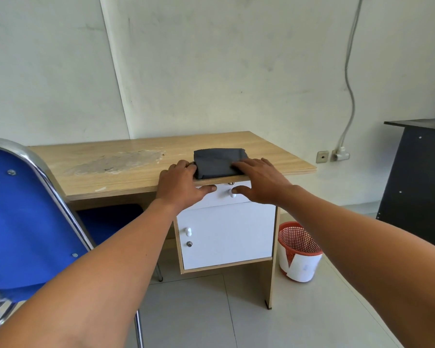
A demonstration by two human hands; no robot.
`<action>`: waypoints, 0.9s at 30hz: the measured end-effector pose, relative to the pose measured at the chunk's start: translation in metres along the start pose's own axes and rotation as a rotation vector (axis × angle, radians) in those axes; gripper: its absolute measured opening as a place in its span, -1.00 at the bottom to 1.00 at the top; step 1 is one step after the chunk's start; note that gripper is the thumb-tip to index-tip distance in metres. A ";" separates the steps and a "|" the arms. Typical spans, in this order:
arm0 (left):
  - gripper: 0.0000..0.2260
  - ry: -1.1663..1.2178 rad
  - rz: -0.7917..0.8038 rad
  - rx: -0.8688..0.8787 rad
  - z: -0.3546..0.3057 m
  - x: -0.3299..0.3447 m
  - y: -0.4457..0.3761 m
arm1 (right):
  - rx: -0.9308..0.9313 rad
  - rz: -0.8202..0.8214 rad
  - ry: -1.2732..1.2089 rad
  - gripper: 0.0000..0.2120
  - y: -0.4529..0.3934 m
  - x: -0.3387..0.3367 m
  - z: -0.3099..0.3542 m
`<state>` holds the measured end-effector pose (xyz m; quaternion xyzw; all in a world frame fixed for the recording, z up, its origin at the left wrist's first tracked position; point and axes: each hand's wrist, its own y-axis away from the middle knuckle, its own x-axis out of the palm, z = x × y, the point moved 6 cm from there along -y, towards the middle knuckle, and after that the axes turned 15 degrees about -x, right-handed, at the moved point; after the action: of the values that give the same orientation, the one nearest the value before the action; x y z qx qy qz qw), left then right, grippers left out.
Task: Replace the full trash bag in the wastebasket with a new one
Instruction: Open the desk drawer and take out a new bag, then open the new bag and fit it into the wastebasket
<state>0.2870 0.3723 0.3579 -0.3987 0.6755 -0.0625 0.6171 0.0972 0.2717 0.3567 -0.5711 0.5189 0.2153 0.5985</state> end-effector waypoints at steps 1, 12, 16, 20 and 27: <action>-0.34 0.046 -0.005 0.030 0.001 -0.001 0.001 | -0.017 -0.056 0.018 -0.36 0.000 -0.003 0.002; -0.64 0.550 0.147 -0.008 0.004 -0.031 -0.015 | -0.070 -0.117 -0.155 -0.80 -0.031 -0.040 -0.010; -0.81 0.540 0.236 -0.143 -0.015 -0.066 -0.053 | 0.201 -0.012 -0.371 -0.81 -0.056 -0.077 -0.026; -0.80 0.622 0.446 -0.358 -0.044 -0.120 -0.102 | 0.415 0.001 -0.581 -0.82 -0.077 -0.144 -0.050; -0.88 1.000 0.855 -0.705 -0.117 -0.248 -0.174 | 0.680 0.004 -0.857 -0.62 -0.108 -0.284 -0.088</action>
<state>0.2444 0.3600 0.6802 -0.1995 0.9518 0.2292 0.0425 0.0517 0.2596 0.6692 -0.2053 0.2701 0.2500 0.9069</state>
